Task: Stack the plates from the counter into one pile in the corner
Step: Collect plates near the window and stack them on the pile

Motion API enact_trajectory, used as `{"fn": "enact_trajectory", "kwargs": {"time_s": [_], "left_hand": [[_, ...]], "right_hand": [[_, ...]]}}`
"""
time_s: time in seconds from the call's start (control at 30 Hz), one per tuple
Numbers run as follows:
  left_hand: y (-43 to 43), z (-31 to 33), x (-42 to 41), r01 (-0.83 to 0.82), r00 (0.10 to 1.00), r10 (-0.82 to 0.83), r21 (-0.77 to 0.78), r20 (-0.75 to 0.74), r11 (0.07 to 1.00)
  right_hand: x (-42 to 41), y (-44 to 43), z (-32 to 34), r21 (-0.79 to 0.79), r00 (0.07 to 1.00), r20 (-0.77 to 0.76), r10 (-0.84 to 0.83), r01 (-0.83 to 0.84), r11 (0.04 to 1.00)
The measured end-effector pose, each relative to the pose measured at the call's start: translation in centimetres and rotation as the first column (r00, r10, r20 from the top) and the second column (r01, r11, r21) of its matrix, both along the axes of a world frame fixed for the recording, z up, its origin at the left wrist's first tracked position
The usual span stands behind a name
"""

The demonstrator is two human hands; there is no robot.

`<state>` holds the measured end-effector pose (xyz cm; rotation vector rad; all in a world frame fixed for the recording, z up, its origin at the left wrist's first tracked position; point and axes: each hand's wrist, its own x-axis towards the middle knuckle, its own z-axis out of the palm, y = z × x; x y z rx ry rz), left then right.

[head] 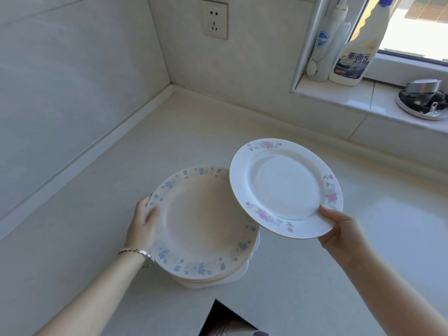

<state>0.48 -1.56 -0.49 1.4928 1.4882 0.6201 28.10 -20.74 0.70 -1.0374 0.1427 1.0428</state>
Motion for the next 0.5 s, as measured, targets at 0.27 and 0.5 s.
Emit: {"fn": "enact_trajectory", "kwargs": {"time_s": [0.27,0.5], "left_hand": [[-0.4,-0.4,0.4,-0.168,0.912,0.213,-0.155,0.351,0.974],[0.1,-1.1,0.1,-0.160,0.892,0.219,-0.176,0.396,0.971]], "right_hand": [[-2.1,1.1,0.5,-0.117,0.980,0.168,0.109,-0.090,0.989],[-6.0,3.7,0.4,-0.230,0.933,0.270,0.239,-0.178,0.957]]}}
